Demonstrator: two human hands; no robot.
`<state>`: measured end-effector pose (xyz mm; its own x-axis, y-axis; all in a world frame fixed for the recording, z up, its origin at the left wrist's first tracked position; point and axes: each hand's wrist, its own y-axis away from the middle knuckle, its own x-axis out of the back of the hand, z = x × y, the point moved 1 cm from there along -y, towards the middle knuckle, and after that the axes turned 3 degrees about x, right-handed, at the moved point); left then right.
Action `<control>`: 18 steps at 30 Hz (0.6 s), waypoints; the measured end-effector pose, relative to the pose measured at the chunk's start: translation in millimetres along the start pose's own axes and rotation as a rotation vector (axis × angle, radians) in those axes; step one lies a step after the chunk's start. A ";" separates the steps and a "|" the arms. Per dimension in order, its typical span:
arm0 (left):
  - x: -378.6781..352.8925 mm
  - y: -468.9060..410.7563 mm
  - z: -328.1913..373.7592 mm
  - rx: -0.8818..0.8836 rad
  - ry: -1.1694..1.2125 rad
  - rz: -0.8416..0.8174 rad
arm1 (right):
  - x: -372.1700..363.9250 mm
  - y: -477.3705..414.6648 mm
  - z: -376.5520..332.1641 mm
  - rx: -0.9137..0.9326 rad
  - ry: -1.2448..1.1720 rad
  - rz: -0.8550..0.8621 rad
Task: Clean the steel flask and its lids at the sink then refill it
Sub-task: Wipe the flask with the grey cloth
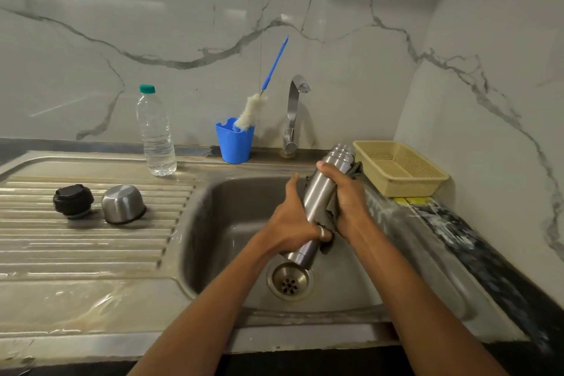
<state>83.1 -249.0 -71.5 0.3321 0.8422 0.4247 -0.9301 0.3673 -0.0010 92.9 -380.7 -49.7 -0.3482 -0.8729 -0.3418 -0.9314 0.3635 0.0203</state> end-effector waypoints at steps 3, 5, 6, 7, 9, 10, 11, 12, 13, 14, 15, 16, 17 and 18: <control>8.2 0.4 -0.2 0.043 0.072 -0.045 | -6.4 0.4 0.8 -0.029 0.028 -0.017; 6.0 3.3 2.2 0.040 -0.113 0.038 | -10.1 -0.2 3.9 -0.008 0.075 0.086; 0.3 4.5 2.1 0.026 -0.271 0.090 | -11.7 -0.3 6.6 0.014 0.082 0.150; -7.0 6.7 2.0 0.008 -0.438 0.140 | -12.6 0.4 8.7 0.045 0.079 0.200; -18.3 9.5 3.0 -0.015 -0.620 0.229 | -13.9 0.3 10.1 0.080 0.071 0.225; -20.0 7.3 2.2 -0.022 -0.638 0.261 | -13.5 0.3 8.2 0.081 0.064 0.204; -18.6 4.5 1.8 -0.034 -0.628 0.271 | -12.4 0.2 6.1 0.066 0.051 0.162; -13.8 1.3 0.8 -0.043 -0.568 0.254 | -10.5 0.7 4.2 0.046 0.027 0.108; -7.1 -2.0 -1.2 -0.048 -0.443 0.210 | -8.4 0.2 3.1 0.036 0.003 0.054; 0.2 -4.5 -3.1 -0.040 -0.268 0.132 | -7.0 0.0 2.3 0.034 -0.020 0.007; 6.0 -5.4 -5.1 -0.031 -0.091 0.039 | -6.6 0.2 2.0 0.040 -0.028 -0.030; 10.2 -5.5 -6.9 -0.022 0.034 -0.023 | -7.7 0.1 2.3 0.041 -0.022 -0.040; 12.5 -5.2 -7.2 -0.017 0.077 -0.040 | -9.9 1.1 1.6 0.039 -0.008 -0.026; 12.5 -3.9 -5.8 -0.005 0.052 -0.023 | -12.5 2.0 0.9 0.032 0.006 0.010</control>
<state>91.8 -237.6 -71.4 0.3610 0.8529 0.3772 -0.9215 0.3883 0.0039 95.5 -368.9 -46.2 -0.3582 -0.8709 -0.3365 -0.9240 0.3824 -0.0060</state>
